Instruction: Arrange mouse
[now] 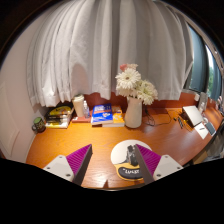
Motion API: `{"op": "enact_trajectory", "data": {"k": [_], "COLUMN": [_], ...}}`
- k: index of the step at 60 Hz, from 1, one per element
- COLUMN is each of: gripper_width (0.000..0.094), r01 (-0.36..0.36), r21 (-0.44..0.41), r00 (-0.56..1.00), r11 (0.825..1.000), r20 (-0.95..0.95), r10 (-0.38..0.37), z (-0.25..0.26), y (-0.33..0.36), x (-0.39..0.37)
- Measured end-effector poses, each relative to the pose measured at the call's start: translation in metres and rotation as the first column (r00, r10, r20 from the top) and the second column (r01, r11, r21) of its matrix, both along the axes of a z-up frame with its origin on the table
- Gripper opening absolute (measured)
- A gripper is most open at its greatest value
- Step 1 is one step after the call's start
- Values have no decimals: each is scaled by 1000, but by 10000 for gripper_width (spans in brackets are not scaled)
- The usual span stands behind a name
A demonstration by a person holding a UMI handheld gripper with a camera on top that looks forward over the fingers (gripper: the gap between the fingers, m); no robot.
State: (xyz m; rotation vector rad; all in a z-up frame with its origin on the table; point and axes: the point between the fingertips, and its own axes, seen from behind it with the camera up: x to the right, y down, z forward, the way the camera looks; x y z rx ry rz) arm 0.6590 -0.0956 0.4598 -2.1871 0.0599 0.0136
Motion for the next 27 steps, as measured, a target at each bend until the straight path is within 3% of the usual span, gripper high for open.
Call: {"op": "enact_trajectory", "data": {"k": [27], "gripper_width": [861], "r01": [-85], "r21": [25], "r00": [996], "r11": [996], "r20": [-12], "r10": [85], "z": [44], "y": [-127], "x": [-127]}}
